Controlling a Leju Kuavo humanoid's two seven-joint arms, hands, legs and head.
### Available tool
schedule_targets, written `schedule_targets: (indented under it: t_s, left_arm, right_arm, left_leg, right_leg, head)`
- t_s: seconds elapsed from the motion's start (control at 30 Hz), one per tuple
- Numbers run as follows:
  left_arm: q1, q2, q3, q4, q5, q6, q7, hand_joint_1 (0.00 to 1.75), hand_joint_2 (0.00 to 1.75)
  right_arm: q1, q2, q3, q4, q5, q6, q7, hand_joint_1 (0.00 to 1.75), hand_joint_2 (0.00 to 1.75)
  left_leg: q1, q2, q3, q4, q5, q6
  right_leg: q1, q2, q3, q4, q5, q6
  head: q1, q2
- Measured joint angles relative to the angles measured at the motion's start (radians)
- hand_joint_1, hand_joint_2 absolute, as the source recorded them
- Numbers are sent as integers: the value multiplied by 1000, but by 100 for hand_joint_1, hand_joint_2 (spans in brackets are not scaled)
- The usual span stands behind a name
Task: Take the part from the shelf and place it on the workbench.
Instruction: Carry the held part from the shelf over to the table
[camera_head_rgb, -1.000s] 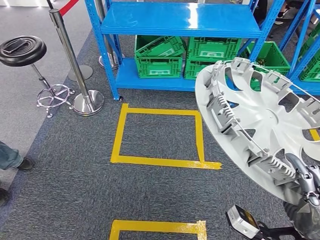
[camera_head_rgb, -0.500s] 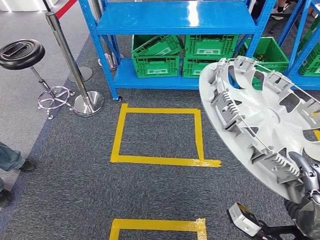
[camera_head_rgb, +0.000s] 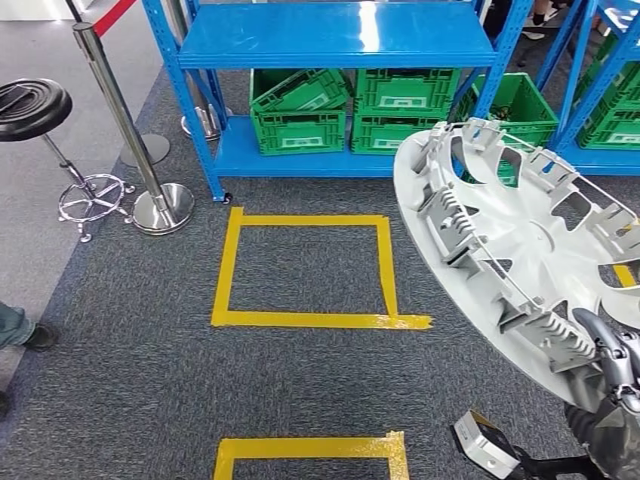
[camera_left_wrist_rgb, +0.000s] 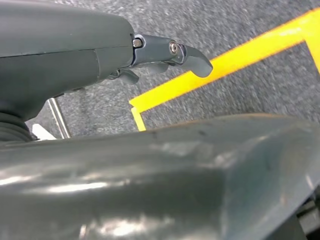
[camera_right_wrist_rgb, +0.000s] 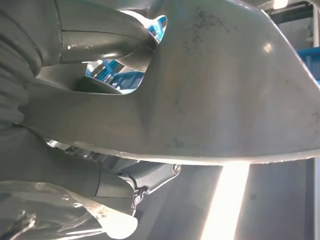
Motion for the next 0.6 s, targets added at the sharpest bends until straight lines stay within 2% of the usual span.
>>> schedule_targets:
  t_s: [0.03,0.07,0.17,0.23,0.3,0.33,0.37,0.4,0.43,0.47,0.53,0.57,0.6]
  left_arm:
    - [0,1,0,0,0,0,0,0,0]
    - [0,4,0,-1,-1,0,0,0,0]
    - [-1,5,0,-1,-3,-1,0,0,0]
    - [-1,5,0,-1,-3,-1,0,0,0]
    - [0,5,-1,-1,-3,-1,-1,0,0]
    - [2,5,-1,-1,-3,-1,-1,0,0]
    - [3,5,-1,-1,-3,-2,-1,0,0]
    - [3,5,-1,-1,-3,-2,-1,0,0]
    - [3,5,-1,-1,-3,-2,-1,0,0]
    - [3,5,-1,-1,-3,-2,-1,0,0]
    - [4,9,-1,-1,-3,-2,-1,0,0]
    - [5,11,-1,-1,-4,-2,-1,0,0]
    - [6,13,-2,-1,-4,-3,0,0,0]
  right_arm:
    - [-1,0,0,0,0,0,-3,175,175]
    - [-2,0,1,-1,0,0,-6,175,175]
    - [-1,0,1,-1,0,0,-13,175,175]
    - [-2,1,1,-1,0,0,-14,175,175]
    - [-3,2,0,-1,0,0,-14,175,175]
    - [-3,2,0,-1,0,0,-14,175,175]
    - [-3,3,0,-1,0,0,-14,175,175]
    - [-3,3,0,-1,0,0,-15,175,175]
    - [-3,3,0,-1,0,0,-15,175,175]
    - [-3,3,0,-1,0,0,-15,175,175]
    - [-5,3,0,-1,0,0,-17,175,175]
    - [-6,4,0,-1,0,0,-17,175,175]
    - [-7,4,0,0,0,0,-18,175,175]
  left_leg:
    - [-1,5,-2,10,-6,-8]
    - [-3,10,-3,18,-10,-14]
    - [-1,21,-4,27,-15,-26]
    - [4,-6,-17,66,-52,-35]
    - [6,-39,-61,184,-125,-41]
    - [6,-44,-86,251,-155,-41]
    - [6,-46,-105,300,-171,-38]
    - [5,-47,-108,311,-165,-34]
    - [3,-52,-93,282,-139,-27]
    - [1,-65,-65,219,-99,-17]
    - [-1,-118,-10,96,-41,6]
    - [-3,-139,3,62,-29,13]
    - [-5,-149,7,52,-28,16]
  right_leg:
    - [1,-12,23,-43,12,-4]
    - [2,-19,32,-63,13,-12]
    - [4,3,24,-58,14,-43]
    - [3,21,23,-59,21,-57]
    - [3,40,20,-59,26,-65]
    - [5,51,18,-59,27,-67]
    - [8,63,16,-58,28,-68]
    - [10,76,16,-58,29,-69]
    - [13,89,17,-58,29,-70]
    - [15,102,19,-58,30,-69]
    - [14,127,18,-59,32,-66]
    - [10,138,14,-59,35,-61]
    - [4,150,9,-60,39,-55]
  head:
    - [0,0]
    - [0,0]
    - [-5,0]
    - [-6,0]
    - [-7,0]
    - [-8,0]
    - [-7,0]
    - [-7,0]
    - [-7,0]
    - [-7,0]
    - [-2,0]
    - [-1,0]
    - [-1,0]
